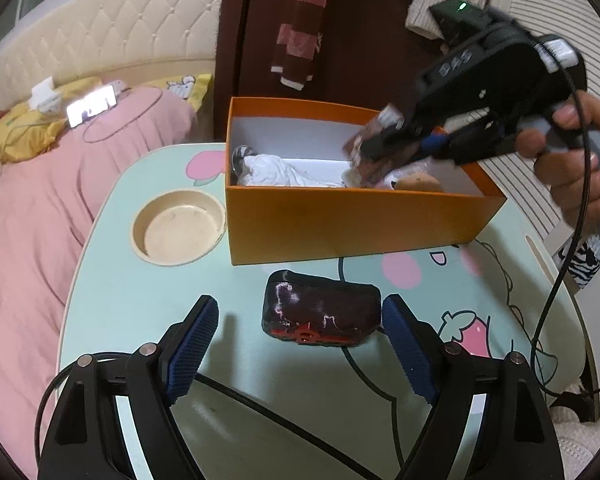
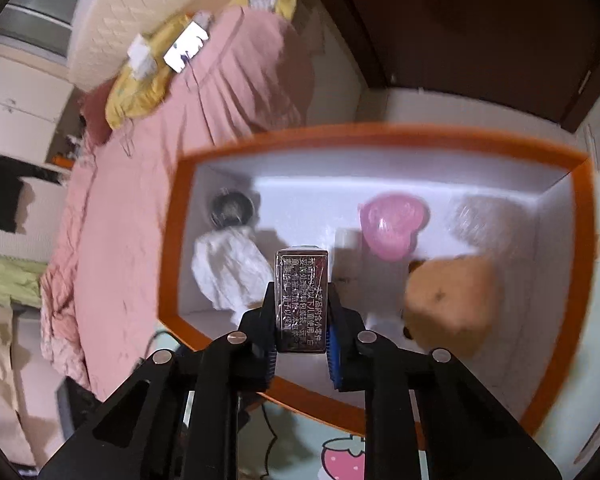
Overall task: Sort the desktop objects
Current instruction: 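Lift the silver pack out with the right gripper and release on table, then reach the left gripper into the box and grasp the white tissue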
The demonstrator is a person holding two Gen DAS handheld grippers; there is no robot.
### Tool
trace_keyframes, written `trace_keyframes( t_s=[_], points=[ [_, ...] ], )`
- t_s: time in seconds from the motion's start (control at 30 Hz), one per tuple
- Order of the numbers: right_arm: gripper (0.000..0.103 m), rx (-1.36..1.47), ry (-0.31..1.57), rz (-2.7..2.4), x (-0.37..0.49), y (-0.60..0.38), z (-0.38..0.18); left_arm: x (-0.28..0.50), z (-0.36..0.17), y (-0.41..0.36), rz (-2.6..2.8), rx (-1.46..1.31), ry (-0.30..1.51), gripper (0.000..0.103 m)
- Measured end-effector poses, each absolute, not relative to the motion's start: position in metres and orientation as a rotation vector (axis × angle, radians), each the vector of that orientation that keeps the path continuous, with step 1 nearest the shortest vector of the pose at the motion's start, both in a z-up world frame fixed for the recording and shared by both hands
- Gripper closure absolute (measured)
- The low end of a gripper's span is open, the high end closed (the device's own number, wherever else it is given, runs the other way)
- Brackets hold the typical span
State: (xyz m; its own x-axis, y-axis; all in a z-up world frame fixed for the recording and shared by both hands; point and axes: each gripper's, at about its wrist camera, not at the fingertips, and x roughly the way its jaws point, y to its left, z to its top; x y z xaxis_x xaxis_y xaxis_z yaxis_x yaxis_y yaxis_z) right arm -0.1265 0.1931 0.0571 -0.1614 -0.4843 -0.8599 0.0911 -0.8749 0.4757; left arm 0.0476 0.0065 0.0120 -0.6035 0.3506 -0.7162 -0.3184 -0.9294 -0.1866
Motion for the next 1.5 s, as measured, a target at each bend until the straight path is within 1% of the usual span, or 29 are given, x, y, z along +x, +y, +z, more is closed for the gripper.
trace_keyframes(
  t_s=[0.2,0.33,0.43,0.53,0.6,0.73,0.9,0.93,1.0,1.1,1.13,1.2,1.23,1.27,1.3,1.43,1.5],
  points=[
    [0.082,1.527,-0.501,-2.159,-0.111,0.211,0.094,0.048,0.013,0.006,2.539,-1.14,-0.07,0.02],
    [0.082,1.447,-0.415,-2.099,-0.076,0.209,0.104,0.047,0.013,0.003,2.554,-1.147,-0.092,0.02],
    [0.082,1.477,-0.359,-2.027,-0.046,0.203,0.092,0.047,0.013,0.0,2.564,-1.152,-0.107,0.019],
    [0.082,1.52,-0.374,-1.958,-0.02,0.203,0.073,0.048,0.012,-0.002,2.569,-1.157,-0.121,0.019],
    [0.082,1.561,-0.412,-1.95,-0.012,0.207,0.055,0.047,0.011,-0.003,2.568,-1.166,-0.119,0.017],
    [0.082,1.663,-0.538,-1.91,-0.008,0.219,0.016,0.047,0.011,-0.001,2.565,-1.184,-0.097,0.017],
    [0.08,1.699,-0.615,-1.913,-0.01,0.228,-0.003,0.048,0.012,-0.002,2.573,-1.183,-0.087,0.017],
    [0.075,1.708,-0.634,-1.914,-0.01,0.23,-0.005,0.048,0.012,-0.003,2.573,-1.183,-0.087,0.017],
    [0.073,1.722,-0.669,-1.926,-0.011,0.237,-0.005,0.047,0.012,-0.004,2.574,-1.186,-0.086,0.017],
    [0.07,1.745,-0.613,-1.976,-0.013,0.241,0.0,0.048,0.013,-0.004,2.572,-1.188,-0.081,0.017],
    [0.067,1.754,-0.588,-2.0,-0.013,0.241,0.003,0.048,0.013,-0.004,2.572,-1.188,-0.078,0.017],
    [0.059,1.769,-0.518,-2.06,-0.011,0.245,0.008,0.047,0.013,-0.003,2.571,-1.188,-0.076,0.017],
    [0.049,1.775,-0.479,-2.092,-0.01,0.247,0.011,0.047,0.013,-0.003,2.571,-1.189,-0.076,0.017],
    [0.038,1.778,-0.441,-2.124,-0.009,0.25,0.014,0.047,0.013,-0.002,2.571,-1.19,-0.077,0.017],
    [0.035,1.764,-0.412,-2.158,-0.007,0.251,0.018,0.047,0.013,-0.002,2.57,-1.191,-0.077,0.017],
    [0.034,1.724,-0.402,-2.189,-0.005,0.263,0.031,0.045,0.02,-0.004,2.575,-1.18,-0.084,0.017],
    [0.034,1.671,-0.374,-2.282,-0.002,0.269,0.043,0.042,0.029,-0.006,2.581,-1.161,-0.082,0.017]
  ],
)
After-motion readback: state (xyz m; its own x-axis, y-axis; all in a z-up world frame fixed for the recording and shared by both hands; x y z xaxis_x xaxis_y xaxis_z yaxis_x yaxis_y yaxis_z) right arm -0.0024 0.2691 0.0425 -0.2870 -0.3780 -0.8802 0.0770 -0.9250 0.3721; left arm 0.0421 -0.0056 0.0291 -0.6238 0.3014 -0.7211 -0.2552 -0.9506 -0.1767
